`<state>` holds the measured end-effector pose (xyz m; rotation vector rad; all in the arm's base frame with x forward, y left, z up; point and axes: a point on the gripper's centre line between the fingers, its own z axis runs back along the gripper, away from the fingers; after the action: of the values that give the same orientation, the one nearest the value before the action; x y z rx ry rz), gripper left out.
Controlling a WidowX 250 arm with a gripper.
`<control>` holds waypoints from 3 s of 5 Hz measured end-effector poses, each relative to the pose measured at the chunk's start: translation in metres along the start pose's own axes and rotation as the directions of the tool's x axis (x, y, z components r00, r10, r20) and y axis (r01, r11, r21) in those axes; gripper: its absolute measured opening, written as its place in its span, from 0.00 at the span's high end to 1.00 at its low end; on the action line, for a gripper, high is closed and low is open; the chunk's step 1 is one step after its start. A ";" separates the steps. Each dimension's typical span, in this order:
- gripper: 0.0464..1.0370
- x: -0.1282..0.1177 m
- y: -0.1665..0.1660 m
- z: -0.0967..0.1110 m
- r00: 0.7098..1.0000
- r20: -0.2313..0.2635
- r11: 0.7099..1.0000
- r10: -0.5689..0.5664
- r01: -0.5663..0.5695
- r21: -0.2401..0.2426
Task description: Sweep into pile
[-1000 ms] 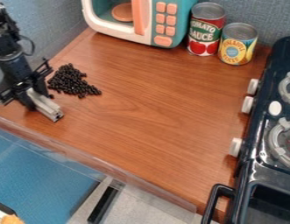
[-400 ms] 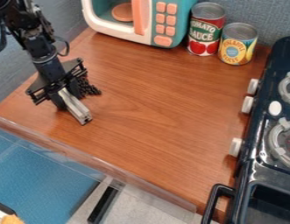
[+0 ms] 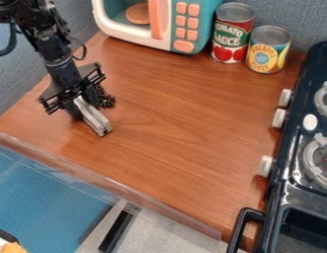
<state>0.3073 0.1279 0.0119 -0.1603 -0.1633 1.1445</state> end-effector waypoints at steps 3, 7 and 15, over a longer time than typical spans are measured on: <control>0.66 -0.008 0.007 0.032 0.998 -0.068 0.998 0.015 -0.019 -0.053; 0.66 0.010 0.028 0.031 1.000 -0.006 0.999 0.012 -0.012 -0.032; 0.66 0.048 0.047 0.008 0.997 0.041 0.994 0.069 -0.072 0.082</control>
<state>0.2833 0.1915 0.0118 -0.0707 -0.1440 1.2232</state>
